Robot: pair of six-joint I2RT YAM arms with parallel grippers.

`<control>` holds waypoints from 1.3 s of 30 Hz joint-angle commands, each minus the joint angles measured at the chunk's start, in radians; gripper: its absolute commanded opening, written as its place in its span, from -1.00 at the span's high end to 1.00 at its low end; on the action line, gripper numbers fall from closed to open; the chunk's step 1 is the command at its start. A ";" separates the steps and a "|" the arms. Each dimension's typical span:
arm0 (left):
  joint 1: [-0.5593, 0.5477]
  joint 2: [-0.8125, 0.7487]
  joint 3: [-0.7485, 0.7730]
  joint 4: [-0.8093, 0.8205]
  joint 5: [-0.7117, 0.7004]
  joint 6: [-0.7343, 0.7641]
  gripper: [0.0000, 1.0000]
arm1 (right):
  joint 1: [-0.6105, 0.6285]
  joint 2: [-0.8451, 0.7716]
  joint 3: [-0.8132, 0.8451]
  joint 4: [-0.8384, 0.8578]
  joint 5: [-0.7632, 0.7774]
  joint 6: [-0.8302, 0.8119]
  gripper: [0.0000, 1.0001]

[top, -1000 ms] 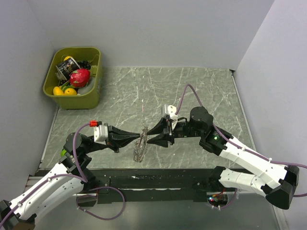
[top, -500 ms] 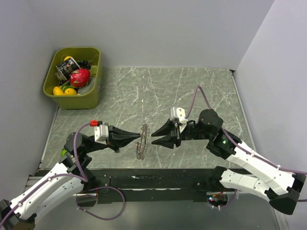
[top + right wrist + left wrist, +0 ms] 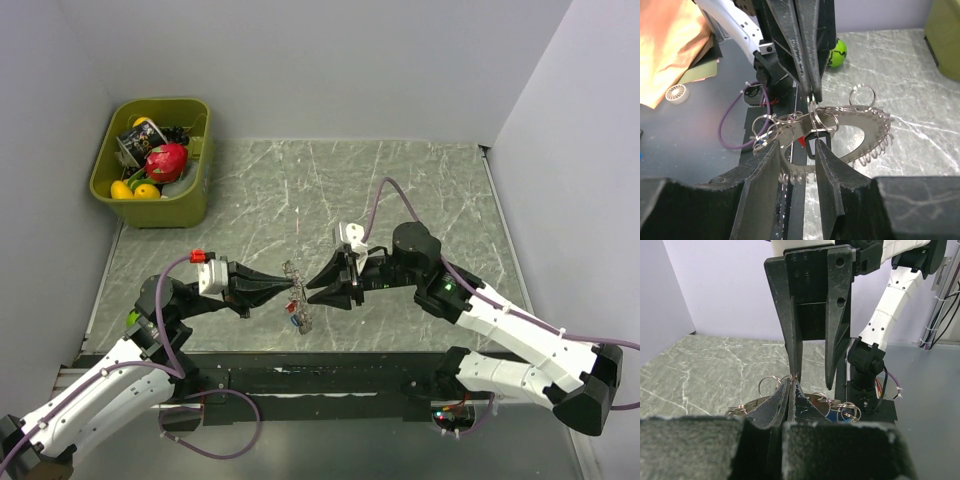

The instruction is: Put the keys on the keyring

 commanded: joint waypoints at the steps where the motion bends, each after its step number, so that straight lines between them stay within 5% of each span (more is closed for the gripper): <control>1: -0.004 -0.011 0.033 0.059 0.016 -0.002 0.98 | -0.006 0.005 0.054 0.039 0.010 -0.009 0.16; 31: -0.005 -0.001 0.030 0.073 0.021 -0.013 0.98 | -0.006 0.026 0.066 0.131 -0.042 0.041 -0.09; 39: -0.004 -0.001 0.026 0.079 0.019 -0.019 0.98 | -0.004 0.063 0.086 0.174 -0.084 0.088 0.22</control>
